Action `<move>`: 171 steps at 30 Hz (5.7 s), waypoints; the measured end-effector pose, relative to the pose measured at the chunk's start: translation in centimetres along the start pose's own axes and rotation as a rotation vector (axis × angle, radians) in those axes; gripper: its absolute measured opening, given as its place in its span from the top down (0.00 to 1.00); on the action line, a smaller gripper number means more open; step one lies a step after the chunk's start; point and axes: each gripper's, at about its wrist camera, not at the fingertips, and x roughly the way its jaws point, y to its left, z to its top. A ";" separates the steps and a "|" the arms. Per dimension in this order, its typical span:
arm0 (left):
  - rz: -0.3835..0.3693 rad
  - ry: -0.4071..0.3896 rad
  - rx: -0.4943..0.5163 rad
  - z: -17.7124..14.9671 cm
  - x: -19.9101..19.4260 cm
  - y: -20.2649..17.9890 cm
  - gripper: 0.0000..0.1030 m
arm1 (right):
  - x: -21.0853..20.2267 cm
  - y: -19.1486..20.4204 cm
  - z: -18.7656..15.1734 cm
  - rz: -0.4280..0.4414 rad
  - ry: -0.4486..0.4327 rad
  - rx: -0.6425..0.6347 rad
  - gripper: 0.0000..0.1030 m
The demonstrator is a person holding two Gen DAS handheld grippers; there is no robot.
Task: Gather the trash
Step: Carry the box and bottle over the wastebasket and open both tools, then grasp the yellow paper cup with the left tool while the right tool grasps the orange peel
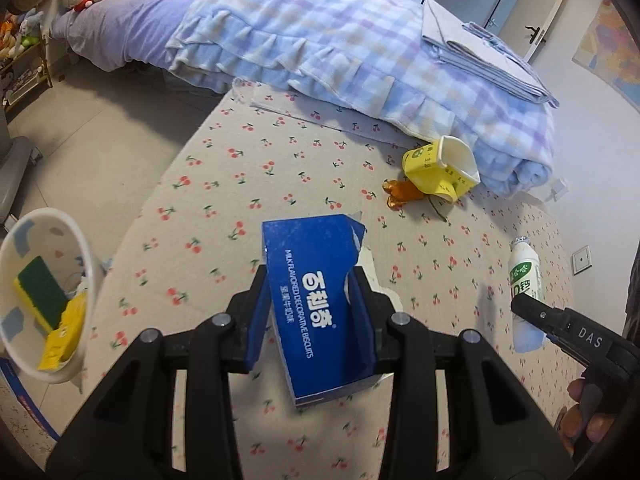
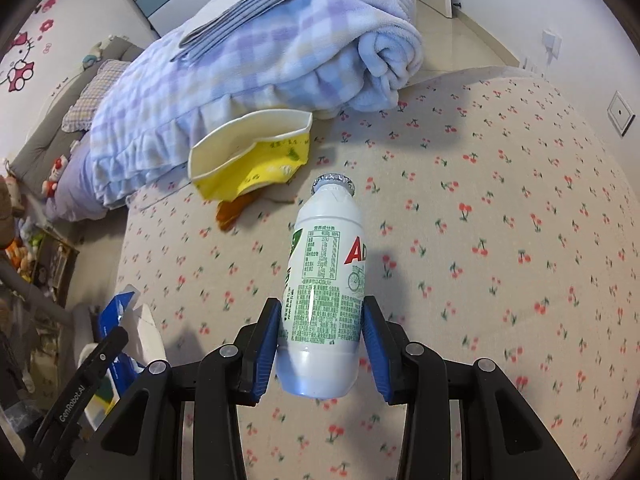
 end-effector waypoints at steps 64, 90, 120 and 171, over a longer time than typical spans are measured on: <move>0.350 -0.010 -0.226 -4.1 -10.2 29.9 0.08 | 5.0 30.6 -15.8 0.386 0.154 -0.501 0.59; 0.308 -0.028 -0.225 -4.3 -11.8 29.1 0.06 | 2.9 27.9 -14.2 0.372 0.044 -0.540 0.23; 0.098 -0.038 0.092 0.1 -6.0 5.5 0.06 | -3.5 1.4 -2.6 0.125 -0.115 -0.139 0.19; -0.050 -0.248 -0.035 8.2 -1.1 6.3 0.96 | 9.5 3.8 6.8 0.116 -0.071 -0.100 0.19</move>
